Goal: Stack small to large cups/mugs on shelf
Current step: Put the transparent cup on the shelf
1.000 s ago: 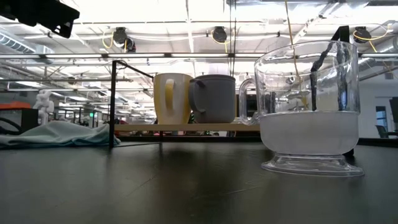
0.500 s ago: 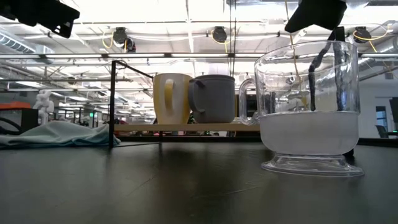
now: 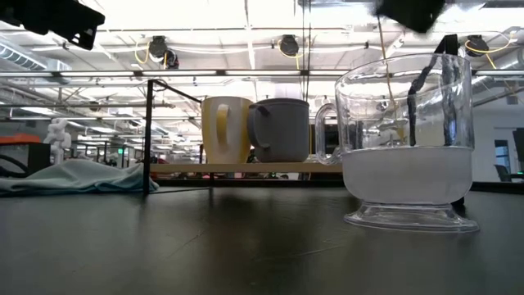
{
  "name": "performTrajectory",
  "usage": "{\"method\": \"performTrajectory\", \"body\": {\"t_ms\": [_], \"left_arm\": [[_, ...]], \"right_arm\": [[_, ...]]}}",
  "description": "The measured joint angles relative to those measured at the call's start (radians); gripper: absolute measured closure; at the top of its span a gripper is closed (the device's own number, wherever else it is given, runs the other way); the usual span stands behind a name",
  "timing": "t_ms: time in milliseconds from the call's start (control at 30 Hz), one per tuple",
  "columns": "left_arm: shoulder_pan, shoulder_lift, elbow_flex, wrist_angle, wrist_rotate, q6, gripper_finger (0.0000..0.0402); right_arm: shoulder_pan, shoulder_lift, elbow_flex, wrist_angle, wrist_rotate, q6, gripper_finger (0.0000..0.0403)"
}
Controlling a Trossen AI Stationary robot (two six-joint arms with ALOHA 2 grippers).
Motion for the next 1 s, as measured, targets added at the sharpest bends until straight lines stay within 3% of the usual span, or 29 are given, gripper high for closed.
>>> {"method": "performTrajectory", "body": {"t_ms": [567, 1000], "left_arm": [[0.000, 0.000, 0.000, -0.001, 0.000, -0.006, 0.0389], [0.000, 0.000, 0.000, -0.002, 0.000, -0.007, 0.0389]], "right_arm": [[0.006, 0.001, 0.003, -0.066, -0.049, -0.030, 0.0212], [-0.088, 0.105, 0.003, -0.077, -0.166, 0.023, 0.0212]]}}
